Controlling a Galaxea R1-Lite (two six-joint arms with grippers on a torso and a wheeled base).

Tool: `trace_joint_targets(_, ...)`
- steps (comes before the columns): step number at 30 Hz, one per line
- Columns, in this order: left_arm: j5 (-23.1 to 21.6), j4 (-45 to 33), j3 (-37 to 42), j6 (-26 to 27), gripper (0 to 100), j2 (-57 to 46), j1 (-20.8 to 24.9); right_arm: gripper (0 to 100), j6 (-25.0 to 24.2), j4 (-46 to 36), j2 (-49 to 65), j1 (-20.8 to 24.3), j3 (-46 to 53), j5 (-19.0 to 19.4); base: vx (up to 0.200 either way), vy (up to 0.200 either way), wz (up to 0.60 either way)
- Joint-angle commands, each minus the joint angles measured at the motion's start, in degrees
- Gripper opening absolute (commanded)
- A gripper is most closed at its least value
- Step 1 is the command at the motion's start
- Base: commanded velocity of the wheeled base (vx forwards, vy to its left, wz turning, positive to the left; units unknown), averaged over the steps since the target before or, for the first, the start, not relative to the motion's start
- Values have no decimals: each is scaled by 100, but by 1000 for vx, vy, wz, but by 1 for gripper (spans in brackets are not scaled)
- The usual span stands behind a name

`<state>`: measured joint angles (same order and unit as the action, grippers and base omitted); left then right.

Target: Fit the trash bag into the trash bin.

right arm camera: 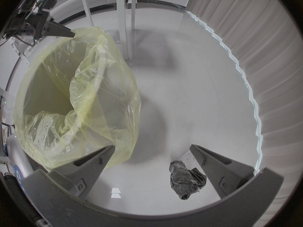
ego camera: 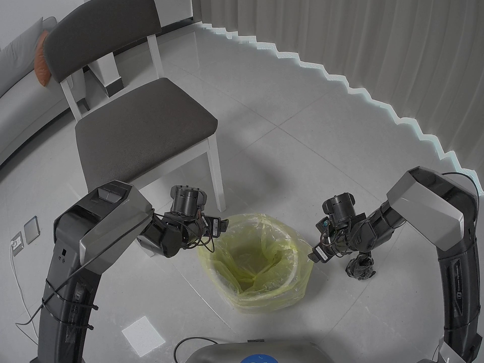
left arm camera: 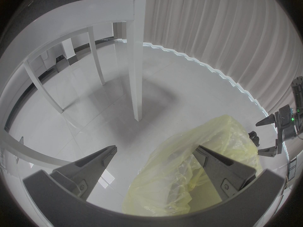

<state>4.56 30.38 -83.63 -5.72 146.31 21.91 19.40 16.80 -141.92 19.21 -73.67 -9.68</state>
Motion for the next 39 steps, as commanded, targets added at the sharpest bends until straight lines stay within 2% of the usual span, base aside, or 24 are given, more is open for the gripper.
trace_joint_targets(1, 1, 3, -136, 0, 100, 117, -64, 100, 3, -1, -55, 4, 2, 1, 0, 0, 0)
trace_joint_targets(18, -25, -32, -734, 9, 100, 697, -213, 100, 3, 25, -90, 4, 2, 1, 0, 0, 0)
trace_joint_targets(28, -69, -340, -892, -43, 100, 785, -213, 100, 3, 34, -187, -23, -34, 1, 0, 0, 0)
trace_joint_targets(39, -69, -340, -576, -149, 100, 196, -433, 100, 38, 34, -283, -32, -113, 1, 0, 0, 0)
